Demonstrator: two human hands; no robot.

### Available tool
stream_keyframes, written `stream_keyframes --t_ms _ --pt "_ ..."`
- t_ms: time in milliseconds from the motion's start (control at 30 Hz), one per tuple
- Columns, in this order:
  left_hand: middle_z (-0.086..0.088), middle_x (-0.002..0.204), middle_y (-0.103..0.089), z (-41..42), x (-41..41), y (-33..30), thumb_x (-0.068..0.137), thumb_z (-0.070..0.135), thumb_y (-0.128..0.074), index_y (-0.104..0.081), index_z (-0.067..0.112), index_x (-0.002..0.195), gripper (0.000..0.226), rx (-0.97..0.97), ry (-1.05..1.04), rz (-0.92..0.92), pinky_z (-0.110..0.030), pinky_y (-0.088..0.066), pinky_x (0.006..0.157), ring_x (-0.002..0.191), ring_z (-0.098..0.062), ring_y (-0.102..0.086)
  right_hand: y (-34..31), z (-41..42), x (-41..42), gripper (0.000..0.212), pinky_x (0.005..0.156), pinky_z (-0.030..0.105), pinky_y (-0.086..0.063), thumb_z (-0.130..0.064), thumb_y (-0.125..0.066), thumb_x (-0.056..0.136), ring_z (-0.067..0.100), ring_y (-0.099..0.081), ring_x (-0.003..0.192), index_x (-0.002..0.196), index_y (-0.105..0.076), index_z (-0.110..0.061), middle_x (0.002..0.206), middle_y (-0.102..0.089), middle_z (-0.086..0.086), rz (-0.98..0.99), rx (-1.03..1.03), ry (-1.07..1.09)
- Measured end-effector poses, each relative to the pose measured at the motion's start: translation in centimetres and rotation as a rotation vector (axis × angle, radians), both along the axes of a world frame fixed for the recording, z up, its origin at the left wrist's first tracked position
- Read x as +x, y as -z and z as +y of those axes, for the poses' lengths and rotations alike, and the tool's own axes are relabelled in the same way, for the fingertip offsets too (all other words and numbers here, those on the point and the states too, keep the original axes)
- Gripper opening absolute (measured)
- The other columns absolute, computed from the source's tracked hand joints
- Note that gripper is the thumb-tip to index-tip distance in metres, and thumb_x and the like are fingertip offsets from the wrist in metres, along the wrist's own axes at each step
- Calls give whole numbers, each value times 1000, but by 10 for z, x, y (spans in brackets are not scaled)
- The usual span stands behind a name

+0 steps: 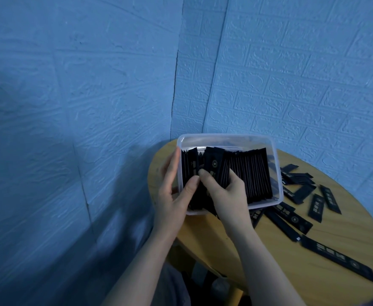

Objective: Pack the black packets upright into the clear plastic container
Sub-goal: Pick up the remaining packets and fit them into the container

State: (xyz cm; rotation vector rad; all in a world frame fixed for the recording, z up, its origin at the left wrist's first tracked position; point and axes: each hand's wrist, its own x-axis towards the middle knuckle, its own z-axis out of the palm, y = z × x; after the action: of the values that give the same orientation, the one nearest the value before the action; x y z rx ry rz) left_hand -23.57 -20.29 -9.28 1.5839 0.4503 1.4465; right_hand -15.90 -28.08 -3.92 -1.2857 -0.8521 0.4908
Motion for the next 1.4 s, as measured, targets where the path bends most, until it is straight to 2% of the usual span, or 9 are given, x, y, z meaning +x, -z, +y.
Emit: stream_keyframes --t_ms 200,400,533,633,833,967,1133,1267,1400 --pt "24 145 -37 -1 0 0 88 22 -66 -38 44 139 62 -40 54 -45 -15 -38 105 137 7 -33 -4 -4 4 16 63 26 -56 3 -60 89 14 -67 73 88 -64 -12 72 -70 -3 -12 -39 -94" --pt "18 142 -37 -3 1 -4 86 17 -70 -38 35 141 66 -63 100 -60 -5 -40 93 129 16 -37 -4 -5 8 15 72 29 -59 3 -62 89 17 -71 81 97 -65 -10 81 -74 1 -13 -37 -113" --pt "22 144 -38 2 -1 0 83 41 -67 -38 45 142 66 -41 83 -19 -23 -39 109 137 5 -36 -6 -1 8 15 70 25 -57 0 -65 88 14 -72 81 96 -66 -13 82 -75 -2 -55 -50 -109" --pt "29 139 -41 3 1 1 88 33 -64 -39 46 142 61 -27 43 0 -39 -38 113 137 2 -38 -3 1 10 9 71 31 -58 -4 -64 88 17 -70 78 93 -67 -11 80 -72 0 -92 -70 -50" --pt "26 137 -41 3 3 3 85 42 -61 -38 49 141 61 -4 -8 15 -39 -39 112 135 3 -39 -1 -3 10 11 63 27 -53 0 -58 88 12 -61 67 90 -62 -10 70 -64 -4 -107 -84 -67" --pt "36 135 -38 2 3 3 84 40 -66 -37 47 140 64 -16 10 15 -36 -39 112 134 9 -36 1 -3 11 16 77 38 -59 -3 -63 87 18 -71 84 98 -65 -14 87 -73 4 -124 -86 -13" --pt "31 142 -32 4 4 1 80 48 -66 -28 59 141 72 -63 35 58 -15 -33 109 133 17 -30 0 -4 11 16 81 40 -59 -6 -68 86 15 -72 86 98 -68 -16 89 -75 2 -91 -99 -11" --pt "13 149 -37 9 6 3 83 53 -62 -28 48 149 74 -81 149 99 -36 -34 114 136 0 -39 2 -5 12 13 80 41 -59 -7 -67 87 17 -71 85 93 -67 -18 87 -74 2 -78 -99 16" --pt "9 146 -40 9 4 2 80 55 -63 -35 47 146 72 -88 160 104 -24 -40 106 131 1 -45 2 -5 14 12 71 39 -57 -6 -63 86 20 -66 75 84 -64 -17 74 -69 0 -125 -92 74"
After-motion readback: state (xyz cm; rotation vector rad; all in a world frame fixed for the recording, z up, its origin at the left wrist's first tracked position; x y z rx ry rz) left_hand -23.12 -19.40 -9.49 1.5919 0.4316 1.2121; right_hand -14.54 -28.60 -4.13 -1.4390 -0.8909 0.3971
